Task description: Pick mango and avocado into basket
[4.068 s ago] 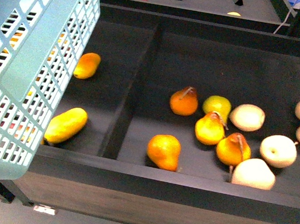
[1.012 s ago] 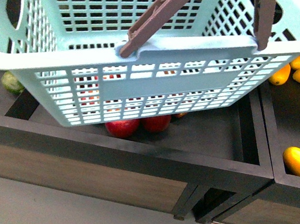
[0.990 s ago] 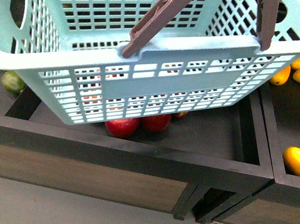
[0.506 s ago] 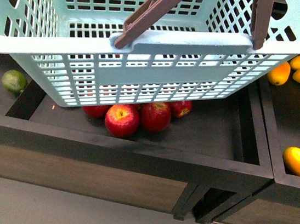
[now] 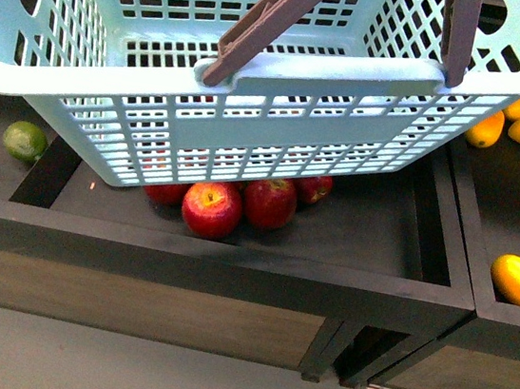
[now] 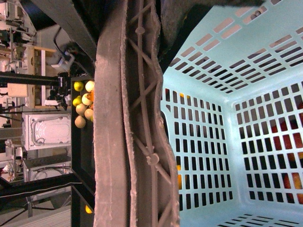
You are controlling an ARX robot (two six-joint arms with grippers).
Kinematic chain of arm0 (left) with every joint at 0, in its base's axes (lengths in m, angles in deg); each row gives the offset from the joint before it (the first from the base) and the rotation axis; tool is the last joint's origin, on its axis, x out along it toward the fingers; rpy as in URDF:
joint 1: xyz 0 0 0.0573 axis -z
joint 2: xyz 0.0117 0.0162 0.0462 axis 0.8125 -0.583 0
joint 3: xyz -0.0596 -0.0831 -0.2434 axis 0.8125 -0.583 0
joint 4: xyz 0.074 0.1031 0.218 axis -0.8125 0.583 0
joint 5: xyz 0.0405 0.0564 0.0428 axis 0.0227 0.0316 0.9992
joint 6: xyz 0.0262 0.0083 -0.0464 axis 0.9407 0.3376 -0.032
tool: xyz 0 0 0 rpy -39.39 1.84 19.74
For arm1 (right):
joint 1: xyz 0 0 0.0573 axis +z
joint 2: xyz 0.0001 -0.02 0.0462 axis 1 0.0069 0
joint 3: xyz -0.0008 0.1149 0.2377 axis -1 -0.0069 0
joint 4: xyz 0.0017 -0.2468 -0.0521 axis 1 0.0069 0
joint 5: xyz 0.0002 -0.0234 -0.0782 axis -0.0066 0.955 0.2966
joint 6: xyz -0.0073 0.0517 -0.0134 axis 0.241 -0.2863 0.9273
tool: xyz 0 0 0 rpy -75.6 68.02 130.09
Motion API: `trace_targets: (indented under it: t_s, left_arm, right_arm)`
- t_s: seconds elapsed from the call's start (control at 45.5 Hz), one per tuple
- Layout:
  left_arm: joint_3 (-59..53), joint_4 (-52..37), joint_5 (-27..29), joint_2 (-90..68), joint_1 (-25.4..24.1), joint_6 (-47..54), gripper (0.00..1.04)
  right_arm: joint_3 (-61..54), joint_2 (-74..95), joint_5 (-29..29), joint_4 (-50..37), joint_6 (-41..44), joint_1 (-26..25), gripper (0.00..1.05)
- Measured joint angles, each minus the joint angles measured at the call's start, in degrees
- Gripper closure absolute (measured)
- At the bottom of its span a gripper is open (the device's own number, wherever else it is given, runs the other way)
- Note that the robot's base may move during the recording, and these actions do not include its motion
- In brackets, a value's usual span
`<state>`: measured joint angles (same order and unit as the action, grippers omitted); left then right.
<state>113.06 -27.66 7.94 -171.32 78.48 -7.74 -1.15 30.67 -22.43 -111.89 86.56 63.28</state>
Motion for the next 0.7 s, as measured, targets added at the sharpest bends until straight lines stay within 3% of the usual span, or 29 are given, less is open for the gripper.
trace_targets:
  t_s: [0.308, 0.528, 0.704]
  left_arm:
    - [0.0, 0.0, -0.1, 0.0, 0.0, 0.0, 0.85]
    - [0.0, 0.0, -0.2, 0.0, 0.0, 0.0, 0.85]
    - [0.0, 0.0, -0.1, 0.0, 0.0, 0.0, 0.85]
  right_arm:
    - [30.1, 30.1, 0.5, 14.9, 16.9, -0.8, 0.09]
    - [47.0, 43.1, -0.9, 27.1, 24.1, -0.8, 0.09]
    - [56.3, 50.6, -0.7, 30.6, 26.5, -0.8, 0.09]
